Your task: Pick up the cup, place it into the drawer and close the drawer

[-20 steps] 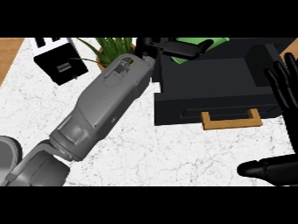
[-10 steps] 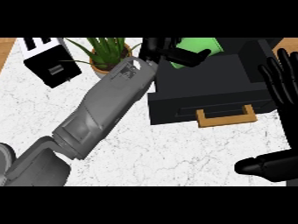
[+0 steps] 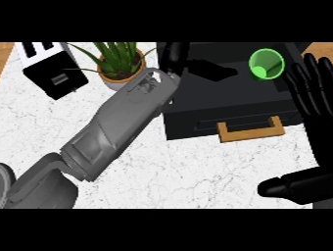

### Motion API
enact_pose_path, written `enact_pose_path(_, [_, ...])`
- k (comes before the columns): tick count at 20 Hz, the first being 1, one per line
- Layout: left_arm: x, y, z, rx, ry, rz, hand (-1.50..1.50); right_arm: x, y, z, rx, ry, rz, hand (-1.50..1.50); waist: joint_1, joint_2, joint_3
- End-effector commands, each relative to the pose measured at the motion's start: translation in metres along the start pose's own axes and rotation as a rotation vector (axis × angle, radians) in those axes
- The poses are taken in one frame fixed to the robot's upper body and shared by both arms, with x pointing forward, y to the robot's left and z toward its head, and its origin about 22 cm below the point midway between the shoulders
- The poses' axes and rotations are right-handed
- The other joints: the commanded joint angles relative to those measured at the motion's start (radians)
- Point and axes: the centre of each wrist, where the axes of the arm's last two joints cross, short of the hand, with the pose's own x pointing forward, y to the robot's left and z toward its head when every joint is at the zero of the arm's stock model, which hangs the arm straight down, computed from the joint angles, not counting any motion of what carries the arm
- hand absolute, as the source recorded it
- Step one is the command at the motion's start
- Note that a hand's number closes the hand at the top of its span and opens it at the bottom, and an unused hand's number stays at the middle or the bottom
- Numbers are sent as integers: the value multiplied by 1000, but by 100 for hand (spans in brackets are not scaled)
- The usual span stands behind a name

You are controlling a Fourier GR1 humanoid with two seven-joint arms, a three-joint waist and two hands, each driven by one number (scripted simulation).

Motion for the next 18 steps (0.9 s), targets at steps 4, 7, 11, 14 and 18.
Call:
enact_pose_path(4, [6,-4,3,7,-88,167,-150,-2,-3,14,11,3,-67,-150,24,-8,-1])
enact_pose_path(7, [15,-1,-3,-7,-130,255,-150,4,-4,15,9,16,-83,-150,56,-14,-1])
enact_pose_path(11, [39,2,-9,-22,-92,331,-150,12,-15,15,-11,-5,-46,150,106,-29,-2])
enact_pose_path(14, [29,5,1,54,-88,341,-150,16,-11,22,66,14,8,150,121,-33,-2])
enact_pose_path(18, [19,40,5,107,-117,386,-150,22,-21,27,180,70,182,150,132,-35,-2])
